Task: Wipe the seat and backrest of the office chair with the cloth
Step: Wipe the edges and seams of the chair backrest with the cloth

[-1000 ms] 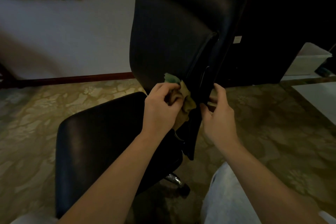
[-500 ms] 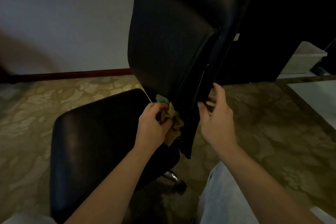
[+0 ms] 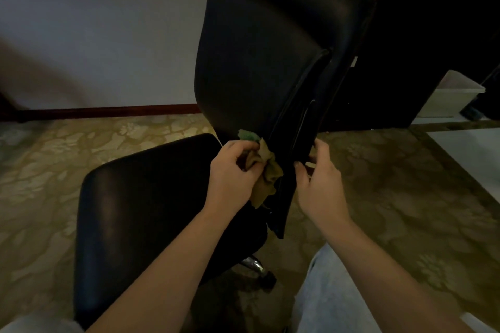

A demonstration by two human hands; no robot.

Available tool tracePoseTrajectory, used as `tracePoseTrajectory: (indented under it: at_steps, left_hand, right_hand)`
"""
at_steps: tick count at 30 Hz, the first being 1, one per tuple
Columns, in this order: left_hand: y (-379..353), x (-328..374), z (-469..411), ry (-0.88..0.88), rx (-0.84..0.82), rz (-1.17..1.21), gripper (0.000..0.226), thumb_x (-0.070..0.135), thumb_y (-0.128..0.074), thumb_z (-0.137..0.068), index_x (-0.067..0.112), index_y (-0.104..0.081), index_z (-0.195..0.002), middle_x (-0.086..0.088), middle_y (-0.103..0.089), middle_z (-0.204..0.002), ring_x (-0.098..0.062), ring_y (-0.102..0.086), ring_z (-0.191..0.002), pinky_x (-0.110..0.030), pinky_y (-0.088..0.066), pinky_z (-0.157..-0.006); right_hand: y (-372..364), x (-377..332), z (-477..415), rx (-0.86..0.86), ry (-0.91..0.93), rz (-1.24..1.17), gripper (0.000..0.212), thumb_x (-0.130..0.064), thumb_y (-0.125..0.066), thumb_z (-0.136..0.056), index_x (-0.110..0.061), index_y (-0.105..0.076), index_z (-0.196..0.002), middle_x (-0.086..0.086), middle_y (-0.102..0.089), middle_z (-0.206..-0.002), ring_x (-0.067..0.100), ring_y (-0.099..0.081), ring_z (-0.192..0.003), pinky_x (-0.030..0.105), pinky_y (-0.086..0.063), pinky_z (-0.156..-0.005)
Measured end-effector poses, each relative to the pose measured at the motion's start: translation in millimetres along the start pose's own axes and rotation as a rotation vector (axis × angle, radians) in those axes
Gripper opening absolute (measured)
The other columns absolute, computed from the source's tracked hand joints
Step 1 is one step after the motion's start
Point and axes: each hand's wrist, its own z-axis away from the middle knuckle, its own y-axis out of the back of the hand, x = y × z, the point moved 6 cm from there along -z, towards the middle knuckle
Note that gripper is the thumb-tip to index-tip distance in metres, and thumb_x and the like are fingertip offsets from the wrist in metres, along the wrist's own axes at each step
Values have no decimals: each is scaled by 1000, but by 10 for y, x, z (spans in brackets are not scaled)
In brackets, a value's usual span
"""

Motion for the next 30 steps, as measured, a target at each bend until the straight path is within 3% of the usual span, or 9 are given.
tracePoseTrajectory:
  at_steps: [5, 10, 16, 20, 26, 30]
  left_hand:
    - [-38, -111, 85, -4, 40, -24, 31, 5, -77, -84, 17, -71, -112, 7, -62, -114, 0, -61, -103, -10, -49, -86]
    - [-67, -260, 176, 55, -13, -40, 33, 6, -76, -85, 22, -68, -112, 12, -58, -115, 1, -60, -105, -10, -49, -88]
    - [11, -464, 343, 176, -92, -67, 28, 8, -73, -89, 24, -68, -113, 12, -60, -112, 0, -61, -100, -13, -53, -85]
    - [148, -441, 352, 192, -65, -22, 31, 11, -72, -92, 28, -65, -116, 11, -62, -117, 5, -61, -103, -14, -52, -89]
    - [196, -149, 180, 64, -65, -23, 35, 14, -75, -89, 38, -61, -110, 11, -62, -115, 1, -61, -104, -14, -52, -89]
    - [94, -44, 49, 2, -99, -61, 29, 14, -75, -89, 26, -67, -114, 9, -61, -117, 0, -60, -105, -11, -49, -90]
  right_hand:
    - [-1, 11, 23, 3, 7, 2, 46, -16, -55, -101, -26, -40, -143, -8, -62, -122, 8, -63, -108, 26, -56, -84]
    - [-4, 24, 23, -7, 20, -11, 45, -18, -54, -102, -25, -39, -144, -7, -62, -122, 9, -64, -108, 28, -57, -86]
    - [-34, 35, 17, -13, 42, -49, 48, -16, -52, -102, -26, -37, -147, -12, -60, -126, 2, -60, -113, 16, -52, -91]
    - [-160, 155, 65, -92, -29, -92, 52, -15, -48, -105, -31, -31, -151, -26, -56, -115, -14, -56, -96, 1, -45, -77]
    - [-162, 209, 93, -64, -33, -50, 53, -19, -51, -104, -30, -31, -152, -19, -59, -110, 0, -61, -94, 5, -46, -67]
    - [-177, 233, 98, -59, -42, -45, 53, -18, -50, -104, -32, -30, -151, -25, -56, -104, -2, -60, -86, 7, -47, -64]
